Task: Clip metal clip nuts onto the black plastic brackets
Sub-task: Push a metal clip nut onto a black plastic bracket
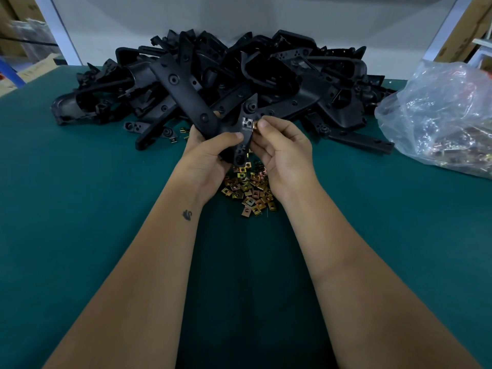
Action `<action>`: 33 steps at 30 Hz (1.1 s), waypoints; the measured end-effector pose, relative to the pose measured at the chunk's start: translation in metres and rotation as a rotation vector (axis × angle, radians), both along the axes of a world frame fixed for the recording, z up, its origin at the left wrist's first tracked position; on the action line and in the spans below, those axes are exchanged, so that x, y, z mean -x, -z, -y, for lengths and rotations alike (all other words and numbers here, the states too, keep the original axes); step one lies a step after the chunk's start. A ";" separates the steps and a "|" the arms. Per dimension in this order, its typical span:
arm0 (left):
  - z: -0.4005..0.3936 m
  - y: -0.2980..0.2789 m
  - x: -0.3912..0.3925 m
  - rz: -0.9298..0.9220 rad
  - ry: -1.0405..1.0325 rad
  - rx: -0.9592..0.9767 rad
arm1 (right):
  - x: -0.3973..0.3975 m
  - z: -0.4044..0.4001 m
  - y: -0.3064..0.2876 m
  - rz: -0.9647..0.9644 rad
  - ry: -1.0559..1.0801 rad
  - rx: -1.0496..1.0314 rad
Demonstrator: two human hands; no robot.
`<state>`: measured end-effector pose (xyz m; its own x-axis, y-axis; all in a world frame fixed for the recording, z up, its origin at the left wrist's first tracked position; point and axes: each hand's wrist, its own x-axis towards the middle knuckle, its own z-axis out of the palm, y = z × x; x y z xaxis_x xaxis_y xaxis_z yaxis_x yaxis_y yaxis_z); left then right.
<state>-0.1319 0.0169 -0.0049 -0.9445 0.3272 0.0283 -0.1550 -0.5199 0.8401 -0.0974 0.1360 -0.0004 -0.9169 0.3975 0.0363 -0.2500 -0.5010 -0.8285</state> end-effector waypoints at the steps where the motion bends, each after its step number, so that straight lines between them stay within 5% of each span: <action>1: 0.000 0.000 0.000 0.000 -0.002 -0.005 | 0.000 0.000 0.000 0.002 -0.012 -0.007; 10: -0.001 -0.002 -0.004 0.000 0.009 -0.019 | 0.001 -0.002 0.000 0.049 -0.113 0.021; 19: -0.003 -0.004 -0.006 0.058 -0.014 -0.088 | -0.004 -0.004 -0.002 0.050 -0.176 -0.166; 33: -0.002 -0.004 -0.013 0.037 0.038 -0.033 | -0.014 0.000 -0.001 0.078 -0.066 -0.209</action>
